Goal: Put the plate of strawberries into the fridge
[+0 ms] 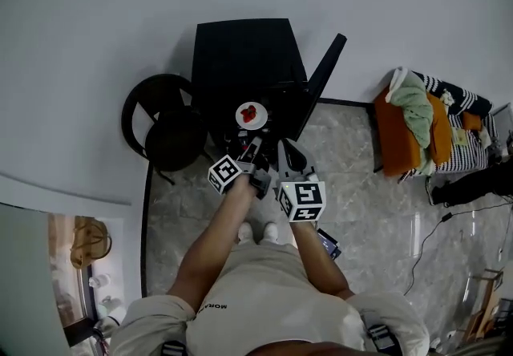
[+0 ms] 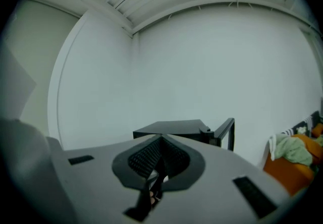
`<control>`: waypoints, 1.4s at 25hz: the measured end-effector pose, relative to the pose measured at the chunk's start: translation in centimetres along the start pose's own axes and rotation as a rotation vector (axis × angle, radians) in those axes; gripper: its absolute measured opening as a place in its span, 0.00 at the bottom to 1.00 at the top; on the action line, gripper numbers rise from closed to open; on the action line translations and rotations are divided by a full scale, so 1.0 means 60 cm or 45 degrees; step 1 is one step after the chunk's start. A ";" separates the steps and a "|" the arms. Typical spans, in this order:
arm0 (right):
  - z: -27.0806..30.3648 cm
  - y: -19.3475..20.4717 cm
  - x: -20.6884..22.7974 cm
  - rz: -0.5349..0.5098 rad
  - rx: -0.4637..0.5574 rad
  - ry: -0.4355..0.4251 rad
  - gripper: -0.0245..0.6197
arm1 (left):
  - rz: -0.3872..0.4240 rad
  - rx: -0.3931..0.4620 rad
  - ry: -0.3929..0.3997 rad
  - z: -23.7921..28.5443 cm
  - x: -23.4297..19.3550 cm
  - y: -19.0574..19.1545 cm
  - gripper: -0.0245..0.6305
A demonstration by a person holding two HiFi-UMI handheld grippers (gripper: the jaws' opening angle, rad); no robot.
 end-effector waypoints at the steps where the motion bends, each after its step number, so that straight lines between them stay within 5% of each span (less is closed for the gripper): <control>1: -0.001 -0.004 -0.001 -0.008 0.006 -0.001 0.06 | -0.001 -0.001 0.004 -0.004 0.008 0.003 0.04; 30: 0.042 -0.065 -0.012 -0.076 0.098 -0.084 0.06 | 0.234 0.050 0.139 -0.040 0.186 0.003 0.04; 35: 0.050 -0.069 -0.008 -0.076 0.107 -0.085 0.06 | 0.444 0.059 0.126 -0.037 0.211 -0.005 0.04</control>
Point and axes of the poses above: the fingertips, and each gripper's own axes: z forward along the fingers, x to its right, y out of its underside, the point moved 6 cm from there along -z, backward along the fingers, and after that the axes turned 6 degrees about -z, right-handed, at the moved point
